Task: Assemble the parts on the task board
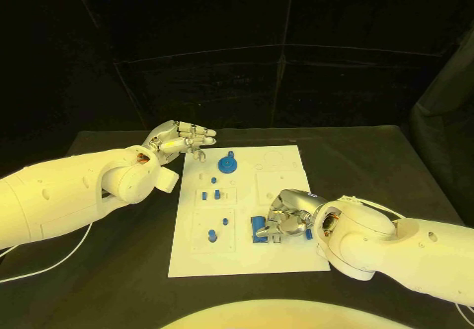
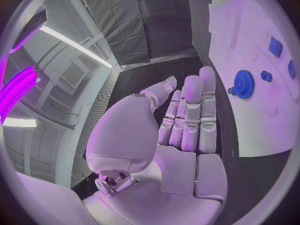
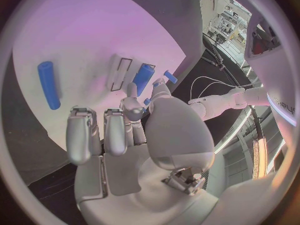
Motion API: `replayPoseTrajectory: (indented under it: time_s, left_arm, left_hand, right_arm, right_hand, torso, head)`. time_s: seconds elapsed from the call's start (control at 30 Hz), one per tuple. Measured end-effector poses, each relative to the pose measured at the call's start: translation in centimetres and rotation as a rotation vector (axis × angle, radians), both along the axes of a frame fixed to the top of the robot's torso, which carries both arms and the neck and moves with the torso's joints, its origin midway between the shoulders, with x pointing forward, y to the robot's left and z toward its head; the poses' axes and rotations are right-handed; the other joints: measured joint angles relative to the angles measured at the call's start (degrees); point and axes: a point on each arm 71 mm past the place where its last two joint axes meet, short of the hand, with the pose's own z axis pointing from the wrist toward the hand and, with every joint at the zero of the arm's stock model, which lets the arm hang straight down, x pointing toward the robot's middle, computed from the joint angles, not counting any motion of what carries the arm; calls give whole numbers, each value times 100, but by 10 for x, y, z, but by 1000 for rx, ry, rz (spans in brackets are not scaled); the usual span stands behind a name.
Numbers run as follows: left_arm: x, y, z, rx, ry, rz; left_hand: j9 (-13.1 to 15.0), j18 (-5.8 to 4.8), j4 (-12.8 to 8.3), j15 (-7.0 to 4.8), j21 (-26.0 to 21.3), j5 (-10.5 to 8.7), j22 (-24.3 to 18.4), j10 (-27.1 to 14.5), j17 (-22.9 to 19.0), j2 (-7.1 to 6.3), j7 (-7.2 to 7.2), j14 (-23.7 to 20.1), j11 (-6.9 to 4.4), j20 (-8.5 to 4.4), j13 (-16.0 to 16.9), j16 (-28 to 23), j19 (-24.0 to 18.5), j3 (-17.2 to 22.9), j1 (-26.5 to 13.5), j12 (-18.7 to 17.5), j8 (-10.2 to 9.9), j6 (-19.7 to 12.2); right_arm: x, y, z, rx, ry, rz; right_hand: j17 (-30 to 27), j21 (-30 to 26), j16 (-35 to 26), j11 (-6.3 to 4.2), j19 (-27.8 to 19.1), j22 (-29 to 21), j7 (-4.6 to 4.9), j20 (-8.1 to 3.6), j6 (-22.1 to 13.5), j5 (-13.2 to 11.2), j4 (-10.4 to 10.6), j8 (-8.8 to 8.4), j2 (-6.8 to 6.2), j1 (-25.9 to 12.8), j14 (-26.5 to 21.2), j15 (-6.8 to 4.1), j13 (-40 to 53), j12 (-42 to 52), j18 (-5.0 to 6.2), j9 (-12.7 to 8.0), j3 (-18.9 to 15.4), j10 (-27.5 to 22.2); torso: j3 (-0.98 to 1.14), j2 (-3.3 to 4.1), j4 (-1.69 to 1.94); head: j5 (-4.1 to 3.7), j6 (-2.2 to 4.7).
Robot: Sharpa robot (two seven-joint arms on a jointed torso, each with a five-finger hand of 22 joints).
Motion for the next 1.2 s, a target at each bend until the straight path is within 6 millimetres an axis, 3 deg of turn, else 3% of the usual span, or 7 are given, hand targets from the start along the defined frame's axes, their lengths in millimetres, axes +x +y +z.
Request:
replayPoseTrajectory:
  time_s: [0.47,0.63,0.77,0.93,1.03,1.2]
  left_arm:
    - [0,0,-1,1,3,-2]
    - [0,0,-1,1,4,-2]
    - [0,0,-1,2,5,-2]
    - [-1,0,-1,2,5,-3]
    - [-1,-1,-1,1,6,-5]
    - [-2,-2,-1,-1,7,-8]
  left_hand:
    - [0,-1,0,21,0,0,0,-43,-10,0,0,-21,0,20,-5,0,-20,0,0,0,28,0]
    - [0,0,0,21,0,0,0,-42,-10,0,0,-21,0,20,-5,0,-20,0,0,0,28,0]
    - [0,-1,0,21,0,0,0,-42,-10,0,0,-21,0,20,-4,0,-20,0,0,0,28,0]
    - [0,-1,0,21,0,0,0,-42,-10,0,0,-21,0,20,-4,0,-20,0,0,0,28,0]
    - [0,0,0,21,0,0,0,-42,-10,0,0,-21,0,20,-4,0,-20,0,0,0,27,0]
    - [0,-1,0,21,0,0,0,-42,-9,0,0,-21,0,20,-4,0,-20,0,0,0,27,0]
  right_arm:
    - [2,-4,0,-12,-23,3]
    - [-1,-22,3,10,-20,-15]
    - [-6,-44,9,38,-12,-42]
    - [-7,-72,16,27,-23,-96]
    - [-7,-82,16,2,-38,-110]
    - [-4,-96,16,-78,-77,-122]
  right_hand:
    - [16,0,0,0,0,0,0,0,0,47,9,0,76,76,0,0,12,0,0,23,-8,0]
    - [-32,-40,0,40,-36,0,93,28,-118,248,88,-142,104,100,0,1,-105,-179,0,9,-88,-43]
    - [-45,-66,0,81,-73,0,158,31,-272,356,94,-282,231,169,2,47,-167,-273,1,-35,-125,-124]
    - [-60,-66,-27,97,-93,0,158,51,-272,712,37,-343,329,291,10,55,-281,-451,0,-43,-181,-195]
    - [-78,-66,-54,92,-93,0,148,51,-220,938,15,-350,302,319,10,55,-426,-639,1,-43,-204,-258]
    - [-112,-66,-93,92,-92,3,113,51,-132,866,94,-350,302,318,10,55,-466,-689,1,-38,-283,-258]
  torso:
    - [-9,-1,8]
    - [-5,-4,7]
    - [-4,-11,-2]
    - [-7,-8,-10]
    - [-5,-1,-17]
    - [2,5,-33]
  head:
    - [-8,12]
    - [-26,24]
    - [-51,31]
    - [-111,55]
    - [-153,75]
    - [-210,88]
